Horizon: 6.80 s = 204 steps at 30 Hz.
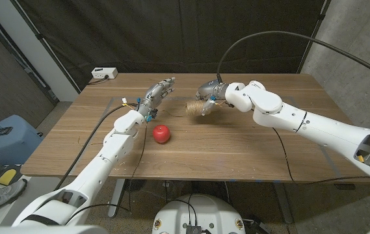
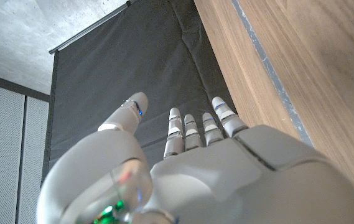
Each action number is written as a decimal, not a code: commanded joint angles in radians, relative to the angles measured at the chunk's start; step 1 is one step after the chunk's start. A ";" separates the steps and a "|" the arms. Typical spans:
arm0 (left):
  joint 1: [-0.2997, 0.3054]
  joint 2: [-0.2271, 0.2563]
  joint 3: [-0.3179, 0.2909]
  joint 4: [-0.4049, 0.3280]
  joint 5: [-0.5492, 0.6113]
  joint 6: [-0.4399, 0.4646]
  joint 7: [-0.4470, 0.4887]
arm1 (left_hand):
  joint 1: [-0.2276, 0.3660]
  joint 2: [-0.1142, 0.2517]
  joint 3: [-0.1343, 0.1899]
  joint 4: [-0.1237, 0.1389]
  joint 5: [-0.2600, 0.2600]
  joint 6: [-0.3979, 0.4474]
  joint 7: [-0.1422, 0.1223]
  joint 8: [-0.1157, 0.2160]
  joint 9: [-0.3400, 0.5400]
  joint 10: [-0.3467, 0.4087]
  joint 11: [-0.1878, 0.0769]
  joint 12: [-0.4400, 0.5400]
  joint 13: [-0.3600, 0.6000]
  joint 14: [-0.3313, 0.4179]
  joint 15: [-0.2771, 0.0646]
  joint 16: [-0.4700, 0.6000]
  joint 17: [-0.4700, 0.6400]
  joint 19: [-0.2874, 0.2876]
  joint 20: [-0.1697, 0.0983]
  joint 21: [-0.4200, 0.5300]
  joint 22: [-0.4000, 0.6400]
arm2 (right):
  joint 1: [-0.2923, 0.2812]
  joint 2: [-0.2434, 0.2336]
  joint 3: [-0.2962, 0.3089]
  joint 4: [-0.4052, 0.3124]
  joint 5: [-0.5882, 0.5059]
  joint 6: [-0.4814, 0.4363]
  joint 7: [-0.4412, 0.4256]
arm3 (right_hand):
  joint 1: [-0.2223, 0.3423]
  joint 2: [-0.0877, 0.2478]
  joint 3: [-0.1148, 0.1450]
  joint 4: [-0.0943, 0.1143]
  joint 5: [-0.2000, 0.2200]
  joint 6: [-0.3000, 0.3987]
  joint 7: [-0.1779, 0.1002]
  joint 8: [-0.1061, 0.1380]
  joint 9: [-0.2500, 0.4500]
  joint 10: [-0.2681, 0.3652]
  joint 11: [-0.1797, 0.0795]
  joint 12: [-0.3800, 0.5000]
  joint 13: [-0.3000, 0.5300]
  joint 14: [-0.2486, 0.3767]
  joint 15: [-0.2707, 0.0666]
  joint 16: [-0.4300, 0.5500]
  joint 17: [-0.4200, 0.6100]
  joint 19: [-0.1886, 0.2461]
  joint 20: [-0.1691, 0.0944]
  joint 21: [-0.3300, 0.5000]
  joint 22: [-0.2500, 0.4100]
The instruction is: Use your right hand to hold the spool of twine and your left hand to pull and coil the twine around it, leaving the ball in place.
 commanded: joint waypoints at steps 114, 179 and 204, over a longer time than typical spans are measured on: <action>-0.229 0.096 0.232 0.173 0.030 -0.076 -0.239 | 0.353 -0.071 -0.059 0.007 -0.024 -0.010 -0.011 0.010 0.003 0.053 -0.022 0.033 0.044 0.023 -0.002 0.011 0.006 -0.011 0.010 -0.003 0.004 | -0.007 -0.108 0.201 -0.140 0.222 0.027 -0.109 | 0.028 0.032 -0.018 -0.002 0.001 0.094 -0.031 0.026 -0.006 0.110 -0.051 0.028 0.000 0.098 -0.170 0.010 0.026 0.049 -0.007 0.006 0.005; -0.179 0.068 0.271 0.067 0.077 -0.032 -0.089 | 0.491 0.022 -0.147 0.017 0.027 0.400 -0.052 0.066 0.009 0.388 -0.102 0.132 0.069 0.332 -0.120 0.048 0.004 0.063 -0.006 0.026 0.009 | 0.069 -0.068 0.178 -0.085 0.164 0.113 -0.135 | 0.064 0.050 -0.041 -0.004 -0.004 0.199 -0.070 0.059 -0.013 0.216 -0.081 0.041 -0.025 0.190 -0.179 0.038 0.055 0.091 -0.007 0.012 0.006; -0.184 0.066 0.302 0.050 0.085 -0.034 -0.092 | 0.511 0.017 -0.148 0.015 0.046 0.509 -0.065 0.074 0.013 0.499 -0.124 0.155 0.082 0.413 -0.140 0.041 0.004 0.099 -0.030 0.039 0.011 | 0.095 -0.039 0.159 -0.068 0.146 0.123 -0.120 | 0.077 0.051 -0.046 -0.005 -0.005 0.215 -0.066 0.063 -0.015 0.230 -0.084 0.042 -0.025 0.210 -0.180 0.038 0.059 0.098 -0.009 0.010 0.006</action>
